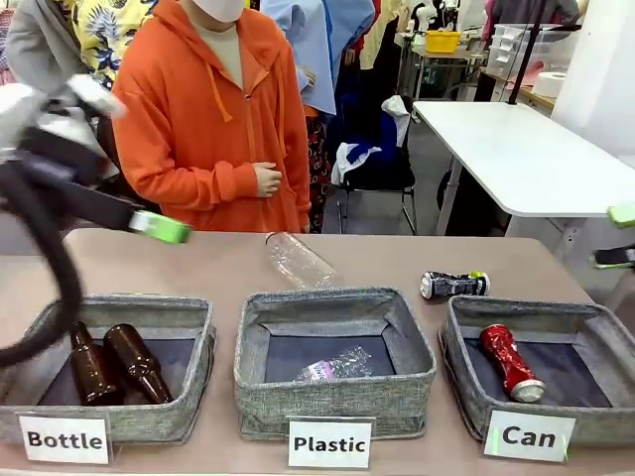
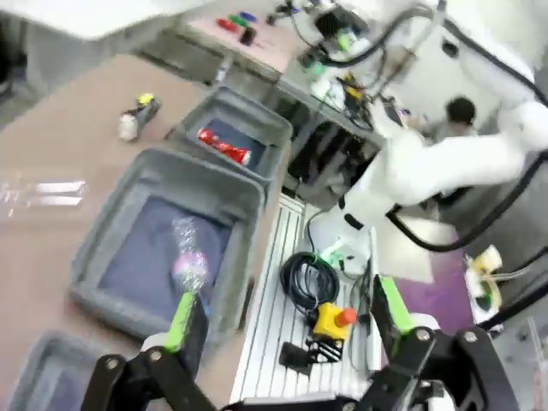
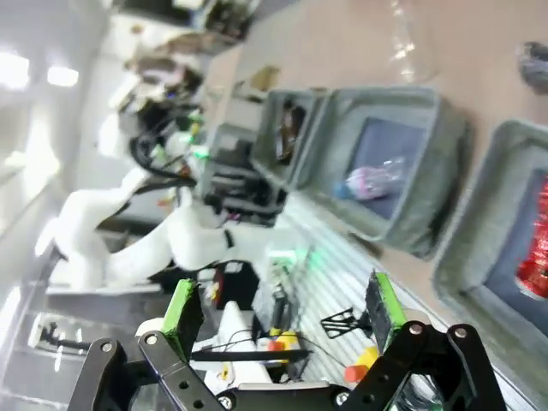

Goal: Sort the can waste into the basket.
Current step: Pick up the can waste from the table and place it in the right Fabric basket.

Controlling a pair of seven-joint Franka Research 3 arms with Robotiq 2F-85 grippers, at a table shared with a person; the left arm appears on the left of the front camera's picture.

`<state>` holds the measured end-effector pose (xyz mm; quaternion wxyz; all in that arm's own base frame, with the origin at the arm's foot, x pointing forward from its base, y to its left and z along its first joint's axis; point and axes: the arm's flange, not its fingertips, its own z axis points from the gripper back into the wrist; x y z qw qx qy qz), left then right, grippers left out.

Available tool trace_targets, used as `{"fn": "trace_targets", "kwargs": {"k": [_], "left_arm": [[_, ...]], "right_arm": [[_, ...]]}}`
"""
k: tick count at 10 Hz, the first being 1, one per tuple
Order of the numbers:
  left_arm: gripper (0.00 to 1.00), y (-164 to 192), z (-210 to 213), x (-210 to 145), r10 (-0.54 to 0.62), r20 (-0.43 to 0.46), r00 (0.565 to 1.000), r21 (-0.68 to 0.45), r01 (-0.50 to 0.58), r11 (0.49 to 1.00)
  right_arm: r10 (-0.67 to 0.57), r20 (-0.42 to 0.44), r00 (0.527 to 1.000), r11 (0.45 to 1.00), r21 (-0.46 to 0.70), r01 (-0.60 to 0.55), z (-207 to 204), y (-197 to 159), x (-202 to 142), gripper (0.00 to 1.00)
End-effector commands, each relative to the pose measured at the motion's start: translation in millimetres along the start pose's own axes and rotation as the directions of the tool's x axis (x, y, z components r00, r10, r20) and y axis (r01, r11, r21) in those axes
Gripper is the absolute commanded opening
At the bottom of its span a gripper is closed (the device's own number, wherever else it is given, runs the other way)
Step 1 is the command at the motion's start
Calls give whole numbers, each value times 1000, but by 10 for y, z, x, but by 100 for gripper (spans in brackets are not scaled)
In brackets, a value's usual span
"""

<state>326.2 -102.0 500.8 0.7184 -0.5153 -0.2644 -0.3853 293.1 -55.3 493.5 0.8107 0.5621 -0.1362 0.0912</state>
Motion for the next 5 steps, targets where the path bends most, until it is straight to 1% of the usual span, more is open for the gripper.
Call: {"fn": "trace_targets", "kwargs": {"k": [1,2,3,4,5], "left_arm": [[100,227,732,-370,217,200,955,9,-223,975],[100,285,1115,-670,276,318,907,8,-294,956],[100,419,1446,-964,292,436,851,6,-327,945],[100,488,1721,-1240,291,546,786,0,-347,938],[100,596,1919,-1504,303,617,726,4,-388,922]], "right_arm": [[-4,29,1000,997,80,2,-263,-155,6,100],[-45,56,997,990,132,38,-394,-185,-35,100],[-57,57,997,987,154,48,-434,-273,17,100],[-84,78,993,986,150,72,-419,-325,53,100],[-97,121,988,992,90,87,-346,-400,95,100]]}}
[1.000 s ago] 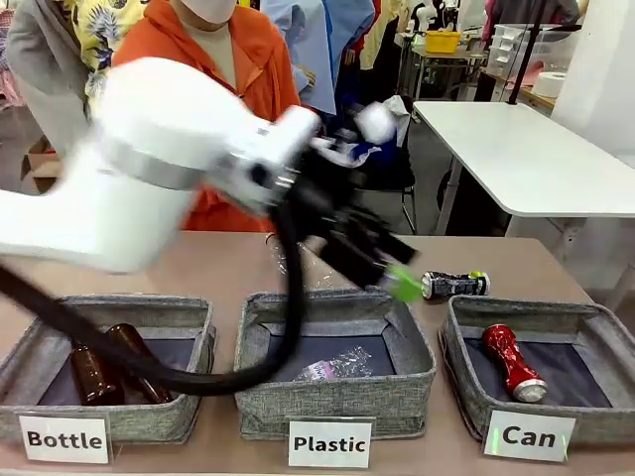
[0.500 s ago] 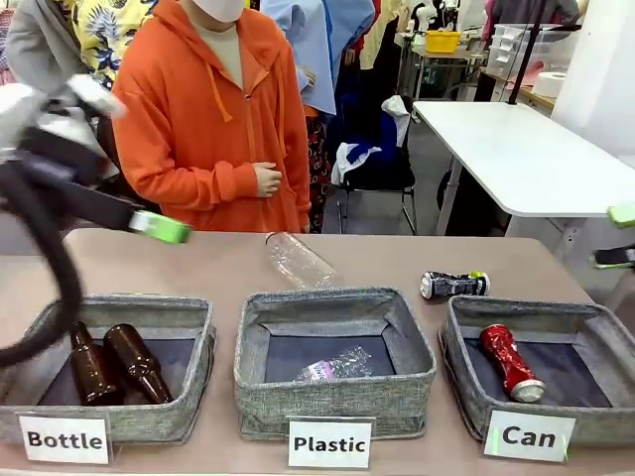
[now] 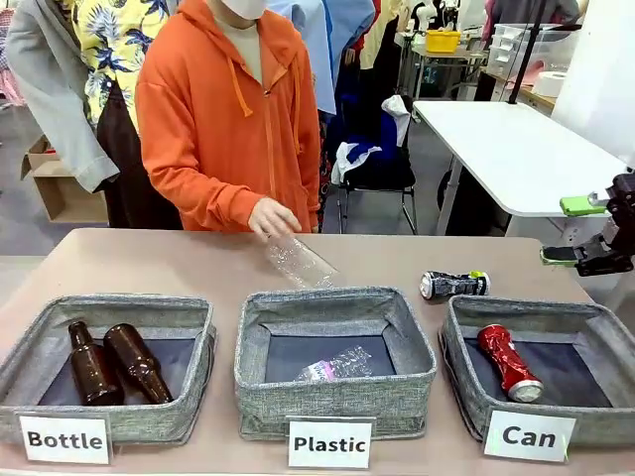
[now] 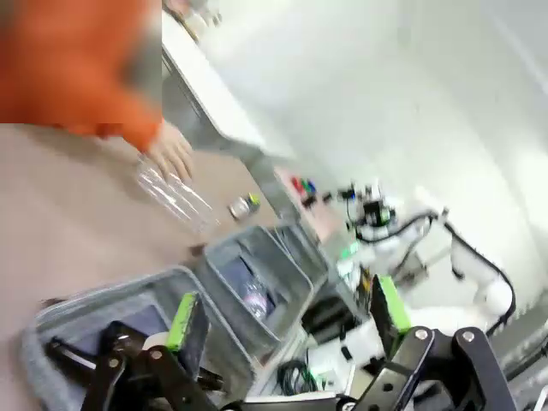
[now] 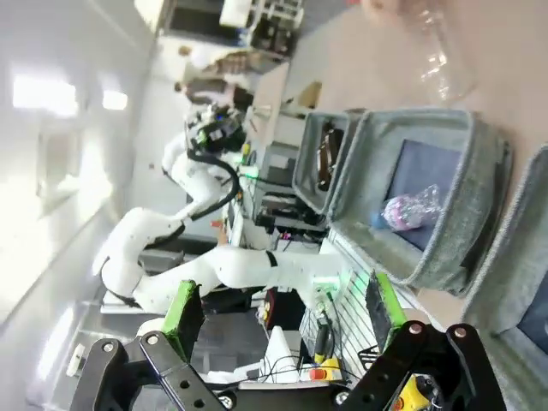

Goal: Sort the can waste into the basket.
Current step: Pick up the can waste from the table and place it in the right Fabric basket.

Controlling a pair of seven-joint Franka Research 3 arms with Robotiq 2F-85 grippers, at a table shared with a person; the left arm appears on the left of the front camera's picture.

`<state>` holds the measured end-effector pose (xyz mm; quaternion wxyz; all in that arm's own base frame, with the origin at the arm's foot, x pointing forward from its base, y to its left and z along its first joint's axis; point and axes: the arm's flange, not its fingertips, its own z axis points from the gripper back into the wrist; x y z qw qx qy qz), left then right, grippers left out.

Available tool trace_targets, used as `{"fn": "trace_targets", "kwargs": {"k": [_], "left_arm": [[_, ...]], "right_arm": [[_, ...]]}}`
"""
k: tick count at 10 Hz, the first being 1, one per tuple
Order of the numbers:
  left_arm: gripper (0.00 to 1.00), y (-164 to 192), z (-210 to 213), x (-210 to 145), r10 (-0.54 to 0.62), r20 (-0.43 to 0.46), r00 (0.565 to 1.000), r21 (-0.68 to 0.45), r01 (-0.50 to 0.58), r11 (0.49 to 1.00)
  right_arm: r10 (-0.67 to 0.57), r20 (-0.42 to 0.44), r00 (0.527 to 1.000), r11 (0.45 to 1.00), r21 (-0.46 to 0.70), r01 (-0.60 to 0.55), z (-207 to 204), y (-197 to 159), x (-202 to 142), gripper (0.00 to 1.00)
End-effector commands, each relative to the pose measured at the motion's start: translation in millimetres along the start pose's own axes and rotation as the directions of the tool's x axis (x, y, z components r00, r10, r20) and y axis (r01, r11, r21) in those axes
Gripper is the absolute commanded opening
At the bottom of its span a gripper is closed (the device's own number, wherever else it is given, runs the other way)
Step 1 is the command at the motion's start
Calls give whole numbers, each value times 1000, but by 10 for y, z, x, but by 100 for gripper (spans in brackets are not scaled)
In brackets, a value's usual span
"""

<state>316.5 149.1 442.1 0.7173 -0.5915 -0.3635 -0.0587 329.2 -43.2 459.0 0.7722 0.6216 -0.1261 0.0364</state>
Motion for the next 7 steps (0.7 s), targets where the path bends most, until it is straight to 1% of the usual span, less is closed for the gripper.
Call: {"fn": "trace_targets", "kwargs": {"k": [1,2,7], "left_arm": [[100,158,63,-398,-23,106,994,-44,28,999],[100,0,0,0,0,0,1000,0,0,1000],[100,0,0,0,0,0,1000,0,0,1000]], "right_arm": [[19,-26,999,1000,13,-19,-32,84,-36,100],[19,-26,999,1000,13,-19,-32,84,-36,100],[19,-26,999,1000,13,-19,-32,84,-36,100]]}}
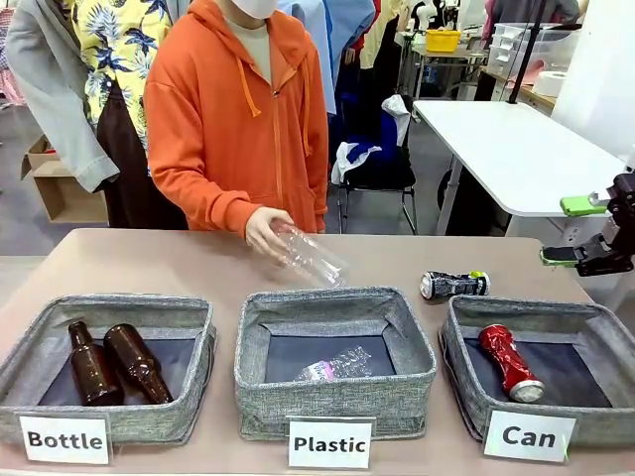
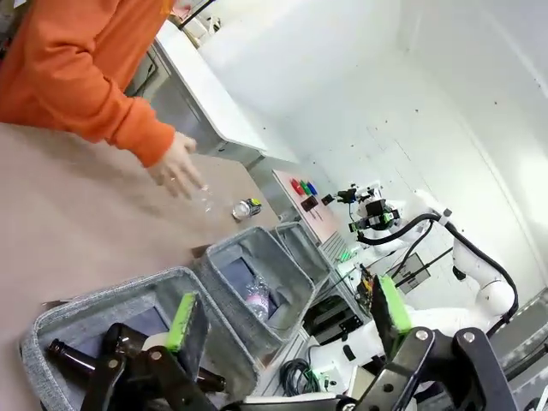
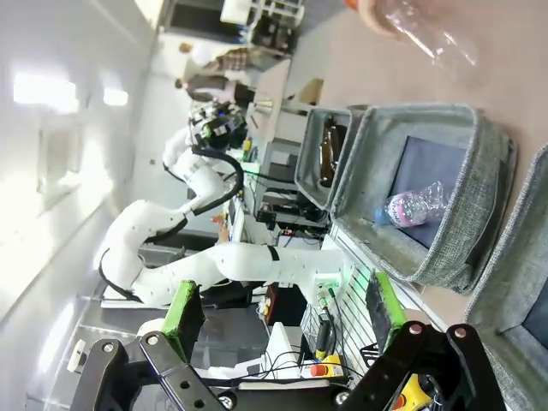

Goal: Sort the can waste into the basket.
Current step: Pick up the can waste from the table and place it in the right Fabric basket.

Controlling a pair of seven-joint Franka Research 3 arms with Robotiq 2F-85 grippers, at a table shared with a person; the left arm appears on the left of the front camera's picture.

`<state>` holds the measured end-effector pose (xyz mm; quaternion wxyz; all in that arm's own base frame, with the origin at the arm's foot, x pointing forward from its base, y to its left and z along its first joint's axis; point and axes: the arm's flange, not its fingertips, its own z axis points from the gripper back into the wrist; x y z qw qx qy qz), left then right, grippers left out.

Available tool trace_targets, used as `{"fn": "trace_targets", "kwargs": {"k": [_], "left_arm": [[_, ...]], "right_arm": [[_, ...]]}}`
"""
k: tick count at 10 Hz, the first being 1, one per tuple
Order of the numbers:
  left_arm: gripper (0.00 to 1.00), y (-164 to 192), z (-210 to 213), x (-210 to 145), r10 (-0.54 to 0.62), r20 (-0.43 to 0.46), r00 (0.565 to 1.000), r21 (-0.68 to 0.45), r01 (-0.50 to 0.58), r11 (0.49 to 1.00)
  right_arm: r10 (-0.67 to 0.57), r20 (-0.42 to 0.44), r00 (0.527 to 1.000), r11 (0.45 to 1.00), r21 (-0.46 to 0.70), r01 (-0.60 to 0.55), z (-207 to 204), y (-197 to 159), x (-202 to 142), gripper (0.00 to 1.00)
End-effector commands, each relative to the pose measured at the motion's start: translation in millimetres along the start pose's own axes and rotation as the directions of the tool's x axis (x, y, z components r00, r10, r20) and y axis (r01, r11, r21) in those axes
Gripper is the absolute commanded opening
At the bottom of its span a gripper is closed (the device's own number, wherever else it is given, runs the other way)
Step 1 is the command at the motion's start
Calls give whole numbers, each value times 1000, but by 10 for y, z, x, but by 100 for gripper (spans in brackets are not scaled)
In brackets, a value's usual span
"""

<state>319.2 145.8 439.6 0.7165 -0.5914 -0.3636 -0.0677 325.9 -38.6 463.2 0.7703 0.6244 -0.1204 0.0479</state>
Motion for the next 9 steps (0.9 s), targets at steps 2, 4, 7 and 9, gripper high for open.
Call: {"fn": "trace_targets", "kwargs": {"k": [2,4,7,9], "left_arm": [[100,-24,42,6,13,10,1000,7,-13,1000],[100,-24,42,6,13,10,1000,7,-13,1000],[100,-24,42,6,13,10,1000,7,-13,1000],[100,-24,42,6,13,10,1000,7,-13,1000]], "right_arm": [[9,-4,1000,1000,3,-9,-1,27,-10,100],[0,1,1000,1000,0,0,3,0,0,100],[492,-127,861,578,-693,-432,-102,188,559,100],[464,-395,793,176,-836,-519,-259,113,971,100]]}}
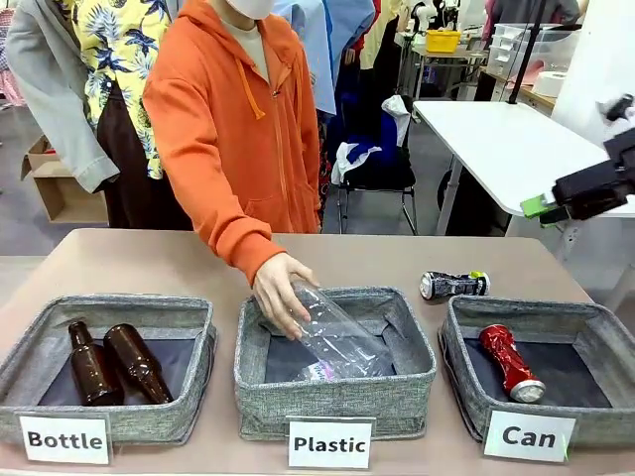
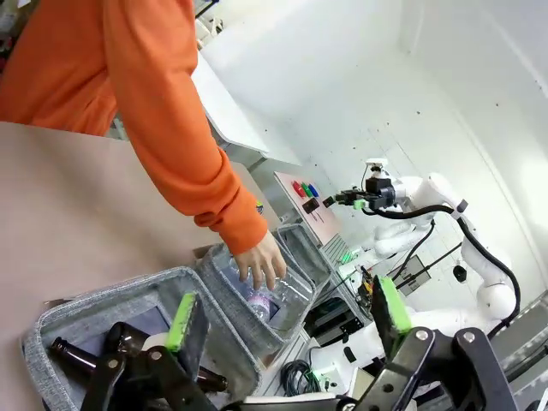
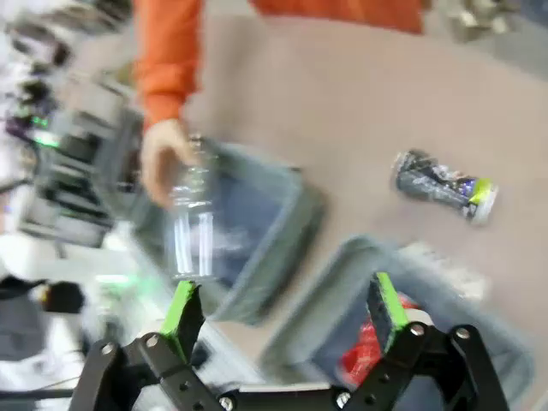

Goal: Sort the can waste into the basket.
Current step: Pick up the can waste from the table and place it in the right Fabric basket.

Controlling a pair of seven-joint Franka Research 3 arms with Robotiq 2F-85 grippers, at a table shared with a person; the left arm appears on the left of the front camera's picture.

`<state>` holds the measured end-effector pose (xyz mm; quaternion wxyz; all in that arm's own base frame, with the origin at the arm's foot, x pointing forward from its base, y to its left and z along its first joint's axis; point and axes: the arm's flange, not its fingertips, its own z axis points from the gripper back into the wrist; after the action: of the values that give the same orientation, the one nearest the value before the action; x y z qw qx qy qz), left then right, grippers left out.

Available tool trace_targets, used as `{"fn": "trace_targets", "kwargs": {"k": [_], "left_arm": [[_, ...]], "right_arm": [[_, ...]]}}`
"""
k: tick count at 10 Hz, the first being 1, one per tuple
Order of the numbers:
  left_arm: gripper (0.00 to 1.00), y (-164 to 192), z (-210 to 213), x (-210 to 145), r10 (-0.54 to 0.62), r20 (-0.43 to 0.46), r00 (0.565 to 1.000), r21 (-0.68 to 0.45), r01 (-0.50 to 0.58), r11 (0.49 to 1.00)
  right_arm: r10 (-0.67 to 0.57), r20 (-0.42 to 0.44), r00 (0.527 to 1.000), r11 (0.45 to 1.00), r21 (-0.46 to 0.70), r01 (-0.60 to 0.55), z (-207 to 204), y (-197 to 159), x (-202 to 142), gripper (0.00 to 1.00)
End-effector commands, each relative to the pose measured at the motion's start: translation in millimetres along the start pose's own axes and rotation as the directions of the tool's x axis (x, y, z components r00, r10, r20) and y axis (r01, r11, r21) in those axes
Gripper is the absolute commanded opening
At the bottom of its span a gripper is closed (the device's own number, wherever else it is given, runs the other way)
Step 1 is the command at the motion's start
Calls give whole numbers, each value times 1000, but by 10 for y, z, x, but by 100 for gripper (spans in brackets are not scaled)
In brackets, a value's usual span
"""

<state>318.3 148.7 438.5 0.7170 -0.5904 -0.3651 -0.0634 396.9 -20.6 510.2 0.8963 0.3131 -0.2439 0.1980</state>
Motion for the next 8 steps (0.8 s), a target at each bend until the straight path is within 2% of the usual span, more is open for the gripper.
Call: {"fn": "trace_targets", "kwargs": {"k": [1,2,3,4,5,6,8], "left_arm": [[100,-37,12,10,10,3,1000,2,-10,1000],[100,-37,12,10,10,3,1000,2,-10,1000],[100,-37,12,10,10,3,1000,2,-10,1000],[100,-37,12,10,10,3,1000,2,-10,1000],[100,-37,12,10,10,3,1000,2,-10,1000],[100,-37,12,10,10,3,1000,2,-10,1000],[100,-37,12,10,10,3,1000,2,-10,1000]], "right_arm": [[250,-210,945,727,-605,-326,-358,-200,229,100],[308,-303,902,657,-618,-432,-573,-141,319,100],[348,-360,866,620,-604,-501,-726,-96,369,100],[379,-367,849,606,-595,-528,-800,-83,373,100],[333,-318,887,694,-554,-460,-778,-141,300,100],[382,-263,886,782,-418,-462,-728,-38,447,100],[382,-263,886,782,-418,-462,-728,-38,447,100]]}}
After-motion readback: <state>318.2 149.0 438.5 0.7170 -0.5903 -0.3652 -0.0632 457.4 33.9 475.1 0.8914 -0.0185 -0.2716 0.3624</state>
